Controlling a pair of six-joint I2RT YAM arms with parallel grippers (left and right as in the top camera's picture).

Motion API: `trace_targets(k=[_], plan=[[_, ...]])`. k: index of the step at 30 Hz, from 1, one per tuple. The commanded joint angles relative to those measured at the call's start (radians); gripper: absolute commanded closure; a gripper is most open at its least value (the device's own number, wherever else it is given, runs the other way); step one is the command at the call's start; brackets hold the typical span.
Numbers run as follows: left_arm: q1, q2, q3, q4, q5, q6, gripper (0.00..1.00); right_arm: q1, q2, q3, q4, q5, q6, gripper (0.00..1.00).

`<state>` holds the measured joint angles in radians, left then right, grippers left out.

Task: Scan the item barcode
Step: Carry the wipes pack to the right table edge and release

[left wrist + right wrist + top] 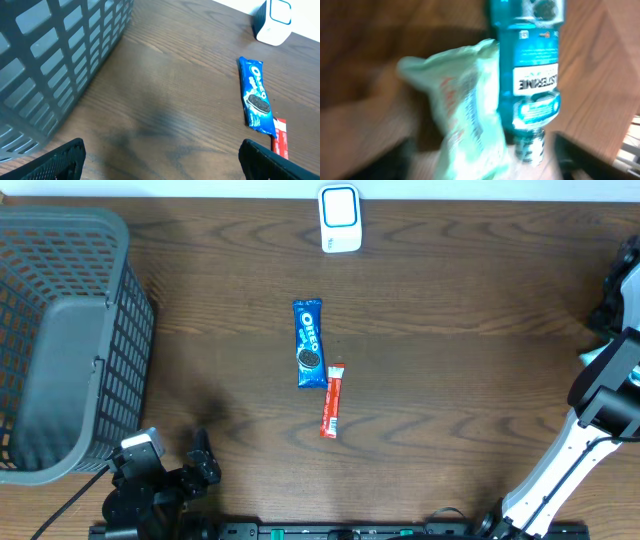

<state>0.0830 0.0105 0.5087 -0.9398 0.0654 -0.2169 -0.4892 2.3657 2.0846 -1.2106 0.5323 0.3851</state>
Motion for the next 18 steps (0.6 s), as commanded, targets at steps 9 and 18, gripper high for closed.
trace_targets(k=[9,18], plan=[[0.0,-0.001,-0.001,-0.002,0.002,-0.006,0.02,0.193,-0.22,0.515,-0.271,-0.728,-0.027,0.01],[0.0,-0.001,-0.001,-0.002,0.001,-0.006,0.02,0.681,-0.273,0.507,-0.232,-0.773,-0.051,0.01]])
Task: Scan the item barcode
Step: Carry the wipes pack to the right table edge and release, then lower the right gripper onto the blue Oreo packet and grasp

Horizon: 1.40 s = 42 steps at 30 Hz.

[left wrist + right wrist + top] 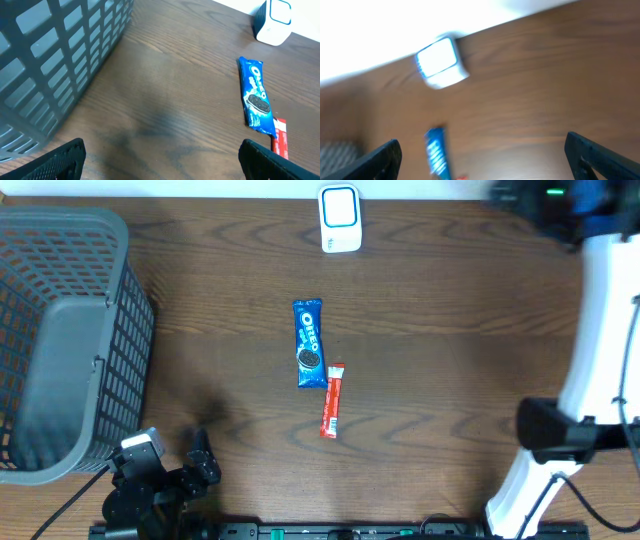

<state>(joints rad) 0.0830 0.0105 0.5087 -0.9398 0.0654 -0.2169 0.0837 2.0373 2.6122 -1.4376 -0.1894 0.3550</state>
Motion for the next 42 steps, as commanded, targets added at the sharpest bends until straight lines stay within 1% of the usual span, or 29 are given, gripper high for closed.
trace_targets(k=[1,2,3,5,9,12,13,17,20,28,31,35,42], plan=[[0.0,-0.001,-0.001,-0.002,0.001,-0.006,0.02,0.153,0.072,-0.024,-0.005,-0.052,-0.021,0.01],[0.0,-0.001,-0.001,-0.002,0.002,-0.006,0.02,0.208,0.098,-0.024,-0.01,-0.051,-0.021,0.01],[0.0,-0.001,-0.001,-0.002,0.002,-0.006,0.02,0.246,0.121,-0.024,-0.013,-0.05,-0.021,0.04],[0.0,-0.001,-0.001,-0.002,0.002,-0.006,0.02,0.332,0.184,-0.024,-0.014,-0.003,-0.02,0.02],[0.0,-0.001,-0.001,-0.002,0.002,-0.006,0.02,0.48,0.336,-0.024,-0.014,0.261,0.024,0.01],[0.0,-0.001,-0.001,-0.002,0.002,-0.006,0.02,0.571,0.454,-0.024,-0.013,0.366,0.061,0.01],[0.0,-0.001,-0.001,-0.002,0.002,-0.006,0.02,0.607,0.491,-0.024,-0.013,0.398,0.087,0.03],[0.0,-0.001,-0.001,-0.002,0.001,-0.006,0.02,0.672,0.52,-0.024,-0.012,0.486,0.139,0.12],[0.0,-0.001,-0.001,-0.002,0.001,-0.006,0.02,0.709,0.534,-0.024,-0.008,0.552,0.14,0.15],[0.0,-0.001,-0.001,-0.002,0.002,-0.006,0.02,0.747,0.631,-0.024,-0.01,0.687,0.192,0.17],[0.0,-0.001,-0.001,-0.002,0.002,-0.006,0.02,0.745,0.645,-0.024,-0.01,0.676,0.214,0.2],[0.0,-0.001,-0.001,-0.002,0.002,-0.006,0.02,0.747,0.662,-0.024,0.013,0.631,0.218,0.21],[0.0,-0.001,-0.001,-0.002,0.002,-0.006,0.02,0.747,0.74,-0.024,-0.008,0.632,0.261,0.19]])
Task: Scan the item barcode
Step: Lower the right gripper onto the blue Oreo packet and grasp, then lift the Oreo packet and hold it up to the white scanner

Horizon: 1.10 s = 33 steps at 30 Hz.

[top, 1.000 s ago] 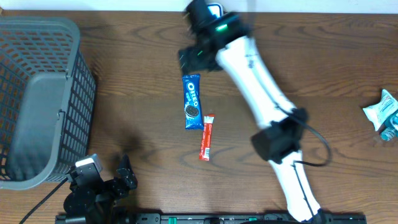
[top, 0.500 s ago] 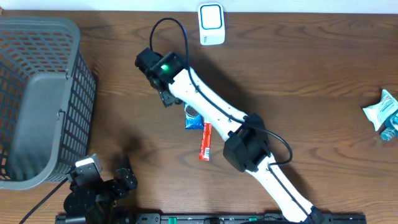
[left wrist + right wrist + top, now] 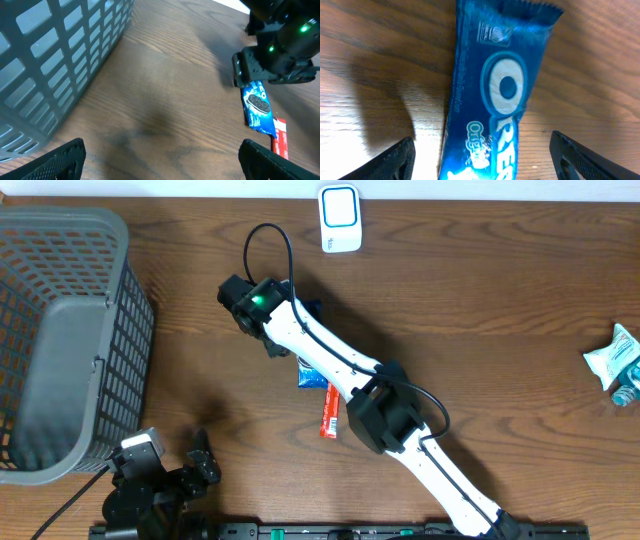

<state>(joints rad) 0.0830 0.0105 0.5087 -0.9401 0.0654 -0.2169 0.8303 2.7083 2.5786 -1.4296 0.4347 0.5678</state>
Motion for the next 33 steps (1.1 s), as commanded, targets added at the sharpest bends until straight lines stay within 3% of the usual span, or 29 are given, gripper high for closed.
trace_targets(k=[1,3,8,12,15,18,21,27,33], plan=[[0.0,-0.001,-0.001,-0.002,0.001,-0.006,0.02,0.001,0.086,0.009,-0.025,0.004,0.053,0.22],[0.0,-0.001,-0.001,-0.002,0.001,-0.006,0.02,0.0,0.113,0.009,-0.05,-0.005,0.073,0.31],[0.0,-0.001,-0.001,-0.002,0.002,-0.006,0.02,-0.006,0.148,0.009,-0.104,-0.019,0.109,0.85],[0.0,-0.001,-0.001,-0.002,0.002,-0.006,0.02,-0.01,0.147,0.01,-0.132,-0.022,0.108,0.99],[0.0,-0.001,-0.001,-0.002,0.002,-0.006,0.02,-0.022,0.128,0.029,-0.186,-0.044,0.091,0.99],[0.0,-0.001,-0.001,-0.002,0.001,-0.006,0.02,-0.047,0.071,0.088,-0.22,-0.165,-0.058,0.99],[0.0,-0.001,-0.001,-0.002,0.002,-0.006,0.02,-0.083,-0.011,0.157,-0.224,-0.428,-0.24,0.99],[0.0,-0.001,-0.001,-0.002,0.001,-0.006,0.02,-0.19,-0.149,0.184,-0.235,-0.868,-0.397,0.99],[0.0,-0.001,-0.001,-0.002,0.002,-0.006,0.02,-0.293,-0.166,0.165,-0.269,-1.396,-0.681,0.99]])
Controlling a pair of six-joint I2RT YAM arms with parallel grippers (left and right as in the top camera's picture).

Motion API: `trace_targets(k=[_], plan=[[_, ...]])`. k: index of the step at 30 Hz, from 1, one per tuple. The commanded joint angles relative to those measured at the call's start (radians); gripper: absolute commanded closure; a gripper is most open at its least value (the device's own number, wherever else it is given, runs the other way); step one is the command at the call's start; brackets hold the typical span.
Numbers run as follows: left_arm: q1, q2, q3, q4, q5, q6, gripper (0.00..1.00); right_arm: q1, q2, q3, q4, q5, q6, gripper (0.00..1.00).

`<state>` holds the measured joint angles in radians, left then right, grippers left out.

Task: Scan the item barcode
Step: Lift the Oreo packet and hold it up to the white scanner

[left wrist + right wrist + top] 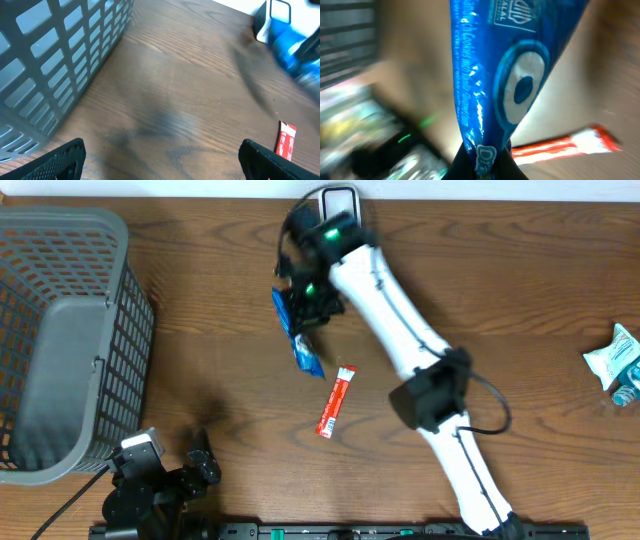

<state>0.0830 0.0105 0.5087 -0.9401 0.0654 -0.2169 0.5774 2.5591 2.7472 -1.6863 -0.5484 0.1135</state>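
My right gripper (308,298) is shut on a blue Oreo pack (296,332), held off the table just in front of the white and blue scanner (340,196). In the right wrist view the pack (506,75) hangs pinched between the dark fingers of the right gripper (482,161). From the left wrist, the pack (291,46) is a blur beside the scanner (274,19). My left gripper (160,161) rests open at the near left of the table, with nothing between its fingers.
A red stick packet (335,400) lies on the wood near the middle. A grey mesh basket (60,330) fills the left side. A green-white packet (612,352) and a blue bottle sit at the right edge.
My right gripper stood open over the Oreo pack lying flat. It is now shut on the pack, which is off the table and nearer the scanner. The red stick has turned slightly.
My right arm was first at the right edge by the bottle and the green-white packet. Then it was at the far right, facing the scanner. Later it stood open above the Oreo pack, and now it holds the pack near the scanner. The left arm stayed still.
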Motion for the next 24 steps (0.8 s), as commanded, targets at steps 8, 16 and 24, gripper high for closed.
trace_targets(k=[8,16,24], plan=[[0.0,-0.001,-0.001,-0.002,0.001,-0.006,0.02,-0.072,-0.016,-0.208,-0.008,-0.867,-0.517,0.99],[0.0,-0.001,-0.001,-0.002,0.002,-0.006,0.02,-0.072,-0.016,-0.482,-0.001,-1.013,-0.351,0.99],[0.0,-0.001,-0.001,-0.002,0.002,-0.006,0.02,-0.079,-0.016,-0.62,-0.016,-1.013,-0.198,0.99]])
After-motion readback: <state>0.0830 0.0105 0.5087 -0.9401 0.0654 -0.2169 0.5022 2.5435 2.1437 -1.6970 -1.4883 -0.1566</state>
